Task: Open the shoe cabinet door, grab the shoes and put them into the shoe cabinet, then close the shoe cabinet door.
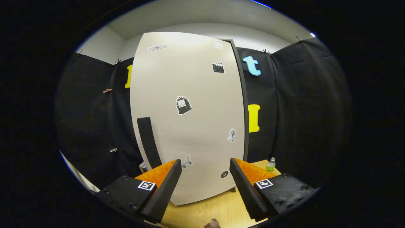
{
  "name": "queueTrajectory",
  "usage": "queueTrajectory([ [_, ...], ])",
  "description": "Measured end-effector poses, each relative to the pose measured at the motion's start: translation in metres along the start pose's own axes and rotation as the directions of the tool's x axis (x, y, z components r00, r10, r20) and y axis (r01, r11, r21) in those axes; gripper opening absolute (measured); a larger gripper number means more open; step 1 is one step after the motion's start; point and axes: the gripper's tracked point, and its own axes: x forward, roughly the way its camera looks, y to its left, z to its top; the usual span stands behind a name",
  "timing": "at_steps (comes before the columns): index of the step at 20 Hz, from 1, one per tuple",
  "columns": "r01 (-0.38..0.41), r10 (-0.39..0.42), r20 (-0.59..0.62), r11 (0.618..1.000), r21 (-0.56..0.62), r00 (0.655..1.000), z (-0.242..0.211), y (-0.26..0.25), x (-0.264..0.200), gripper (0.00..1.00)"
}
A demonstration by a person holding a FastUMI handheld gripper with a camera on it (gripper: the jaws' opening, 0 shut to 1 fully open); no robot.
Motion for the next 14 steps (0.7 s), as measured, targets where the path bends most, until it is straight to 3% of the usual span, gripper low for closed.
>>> queueTrajectory([
  [14, 0.005, -0.005, 0.013, 1.0, -0.002, 1.0, 0.0076, -0.002, -0.0083, 0.98],
])
